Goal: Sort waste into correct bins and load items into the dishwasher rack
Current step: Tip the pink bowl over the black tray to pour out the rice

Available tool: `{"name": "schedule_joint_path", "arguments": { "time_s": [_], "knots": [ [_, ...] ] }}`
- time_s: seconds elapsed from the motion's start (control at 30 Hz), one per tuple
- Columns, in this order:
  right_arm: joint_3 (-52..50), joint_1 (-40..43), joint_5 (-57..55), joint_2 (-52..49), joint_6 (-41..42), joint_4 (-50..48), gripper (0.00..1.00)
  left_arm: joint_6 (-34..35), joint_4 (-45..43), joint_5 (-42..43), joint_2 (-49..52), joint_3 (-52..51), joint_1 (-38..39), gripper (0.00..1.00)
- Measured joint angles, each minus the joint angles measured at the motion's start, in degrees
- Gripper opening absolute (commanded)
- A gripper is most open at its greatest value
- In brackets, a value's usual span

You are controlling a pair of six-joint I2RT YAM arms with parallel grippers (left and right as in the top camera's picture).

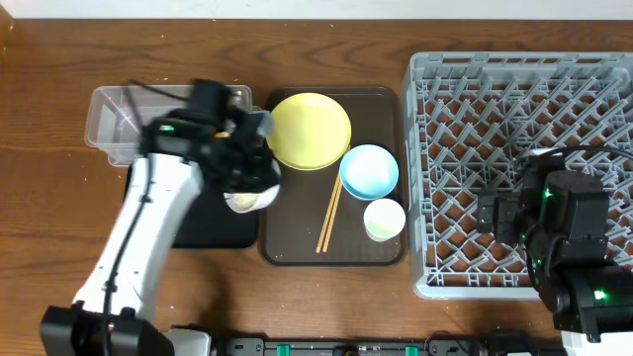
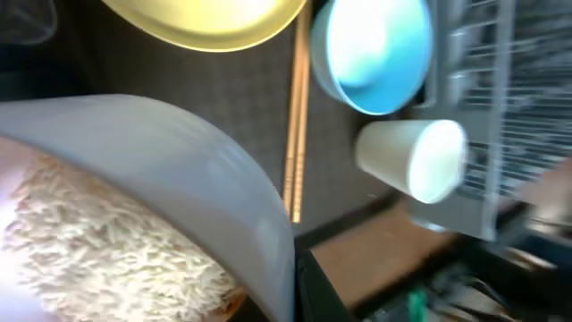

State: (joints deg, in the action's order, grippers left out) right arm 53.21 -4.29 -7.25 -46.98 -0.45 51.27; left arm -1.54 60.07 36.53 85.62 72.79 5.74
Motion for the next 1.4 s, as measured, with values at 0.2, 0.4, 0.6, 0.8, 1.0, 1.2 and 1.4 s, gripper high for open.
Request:
{"name": "schedule_joint_path", "arguments": {
  "time_s": [0.2, 0.4, 0.6, 0.8, 1.0, 1.2, 1.4],
  "knots": [
    [0.00, 0.02, -0.02, 0.00, 0.00, 0.00, 0.99, -11.06, 1.99, 16.13, 0.02, -6.93, -14.16, 0.06],
    [0.00, 0.00, 0.00, 0.00, 0.00, -0.02, 0.99, -17.94, 2.54, 28.65, 0.04, -13.73, -24.74, 0.06],
    [0.00, 0.00, 0.00, 0.00, 0.00, -0.02, 0.99, -19.80, 2.51, 35.76, 0.09, -18.58, -31.47, 0.06],
    [0.00, 0.00, 0.00, 0.00, 0.00, 0.07, 0.99, -20.22, 2.51, 39.71, 0.09, -20.81, -37.00, 0.06],
    [0.00, 0.00, 0.00, 0.00, 0.00, 0.42, 0.99, -20.61, 1.07, 41.86, 0.09, -20.81, -38.69, 0.06],
    [0.00, 0.00, 0.00, 0.00, 0.00, 0.79, 0.99, -20.76, 0.98, 47.50, 0.09, -20.81, -38.69, 0.06],
    [0.00, 0.00, 0.00, 0.00, 0.00, 0.98, 0.99, -19.26, 0.76, 50.64, 0.09, -20.81, -38.69, 0.06]
  ]
}}
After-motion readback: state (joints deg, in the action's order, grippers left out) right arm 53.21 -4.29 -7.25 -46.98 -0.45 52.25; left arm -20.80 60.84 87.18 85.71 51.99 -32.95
